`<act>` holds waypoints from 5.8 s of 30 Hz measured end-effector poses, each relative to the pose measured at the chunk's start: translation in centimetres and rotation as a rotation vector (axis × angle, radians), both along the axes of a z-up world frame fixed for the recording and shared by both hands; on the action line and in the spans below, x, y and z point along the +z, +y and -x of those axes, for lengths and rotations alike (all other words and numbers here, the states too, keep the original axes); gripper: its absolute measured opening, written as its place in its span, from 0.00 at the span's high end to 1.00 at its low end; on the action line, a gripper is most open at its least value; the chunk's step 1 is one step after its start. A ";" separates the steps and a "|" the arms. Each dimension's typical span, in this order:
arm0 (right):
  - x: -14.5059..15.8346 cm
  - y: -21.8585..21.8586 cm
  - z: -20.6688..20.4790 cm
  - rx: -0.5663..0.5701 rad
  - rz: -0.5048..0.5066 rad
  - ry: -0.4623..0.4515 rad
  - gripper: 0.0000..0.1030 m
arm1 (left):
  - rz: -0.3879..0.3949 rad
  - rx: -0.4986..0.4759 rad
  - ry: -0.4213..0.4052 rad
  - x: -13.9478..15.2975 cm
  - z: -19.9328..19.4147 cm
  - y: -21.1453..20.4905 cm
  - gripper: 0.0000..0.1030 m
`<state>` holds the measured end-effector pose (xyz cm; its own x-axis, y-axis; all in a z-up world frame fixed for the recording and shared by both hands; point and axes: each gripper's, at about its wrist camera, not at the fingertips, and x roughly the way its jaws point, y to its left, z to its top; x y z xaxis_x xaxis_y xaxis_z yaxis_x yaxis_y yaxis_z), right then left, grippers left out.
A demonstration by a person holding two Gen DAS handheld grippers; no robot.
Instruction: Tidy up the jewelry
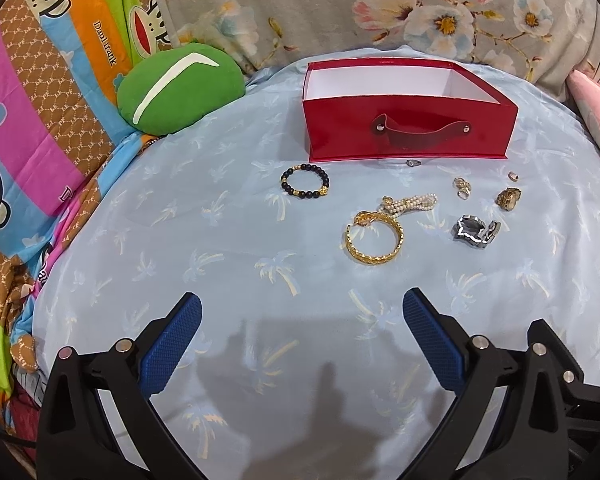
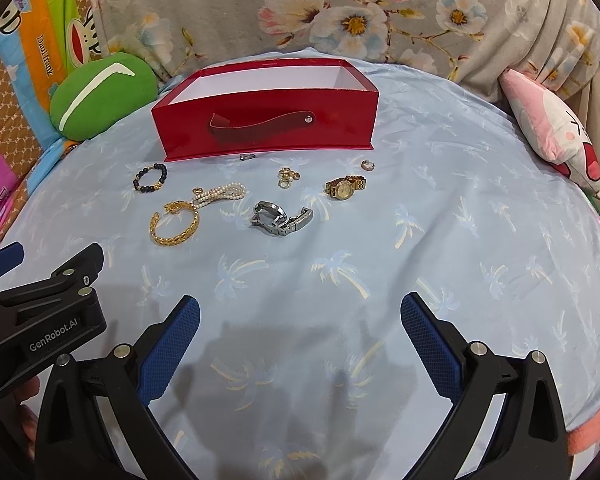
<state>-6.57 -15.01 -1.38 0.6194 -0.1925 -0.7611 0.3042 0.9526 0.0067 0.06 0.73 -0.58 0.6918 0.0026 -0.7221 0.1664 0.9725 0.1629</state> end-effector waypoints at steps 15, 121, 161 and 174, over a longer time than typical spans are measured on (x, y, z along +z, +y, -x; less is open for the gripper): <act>-0.8 -0.3 -0.1 -0.007 -0.024 0.008 0.05 | -0.019 0.001 -0.006 -0.4 0.0 -0.3 0.05; -6.5 -11.4 -11.5 -0.089 -0.115 -0.006 0.77 | 0.179 -0.166 0.131 -4.0 -8.3 -6.3 0.05; 0.1 -10.8 -6.4 -0.022 -0.187 -0.083 0.92 | 0.272 -0.259 0.098 1.3 -10.0 -8.7 0.82; 7.6 -11.5 -16.9 0.073 -0.164 -0.197 0.92 | 0.249 -0.185 -0.058 9.7 -19.8 -5.7 0.82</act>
<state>10.32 -26.47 6.22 0.7665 -0.0255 -0.6418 0.2120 0.9533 0.2153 19.88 -5.00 9.15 0.7038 -0.2994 -0.6442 0.3418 0.9377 -0.0623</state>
